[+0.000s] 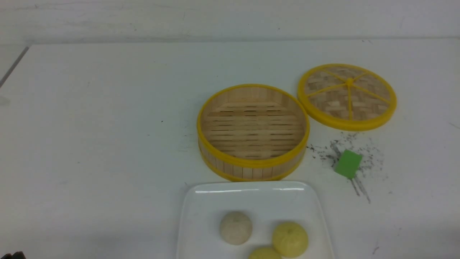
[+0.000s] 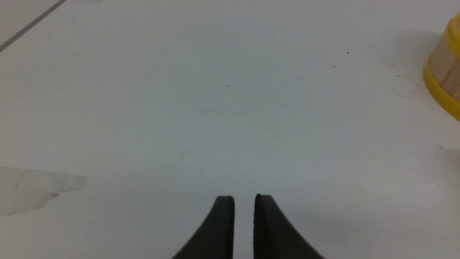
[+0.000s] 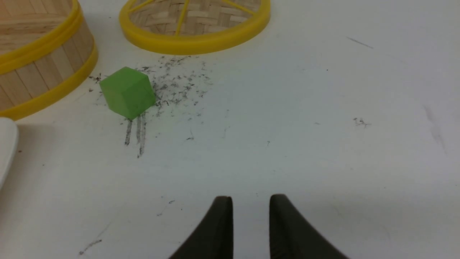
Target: Put the steamed buns into the plate on the white tablecloth.
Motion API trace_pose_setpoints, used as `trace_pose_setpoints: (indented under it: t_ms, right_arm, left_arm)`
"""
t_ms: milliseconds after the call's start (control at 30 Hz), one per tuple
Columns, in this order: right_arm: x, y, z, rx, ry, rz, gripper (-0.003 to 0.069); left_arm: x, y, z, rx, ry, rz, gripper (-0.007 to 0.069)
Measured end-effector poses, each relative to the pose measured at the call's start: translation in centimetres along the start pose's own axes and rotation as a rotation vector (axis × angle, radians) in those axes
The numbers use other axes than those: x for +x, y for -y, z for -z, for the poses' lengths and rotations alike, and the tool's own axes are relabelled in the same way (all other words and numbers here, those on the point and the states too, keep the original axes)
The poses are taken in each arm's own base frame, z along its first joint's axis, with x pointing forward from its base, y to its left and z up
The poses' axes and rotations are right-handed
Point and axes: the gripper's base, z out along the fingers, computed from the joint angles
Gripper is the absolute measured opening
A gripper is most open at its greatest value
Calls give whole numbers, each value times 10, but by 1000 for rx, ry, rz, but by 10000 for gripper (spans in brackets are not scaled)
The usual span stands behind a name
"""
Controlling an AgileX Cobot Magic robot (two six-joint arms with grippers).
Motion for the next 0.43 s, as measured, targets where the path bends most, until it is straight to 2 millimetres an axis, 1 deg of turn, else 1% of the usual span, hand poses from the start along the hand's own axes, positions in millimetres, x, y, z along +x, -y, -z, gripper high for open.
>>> trace_pose_setpoints:
  t_ms: [433]
  right_arm:
    - [0,0,0,0,0,0,195]
  left_arm:
    - [0,0,0,0,0,0,126]
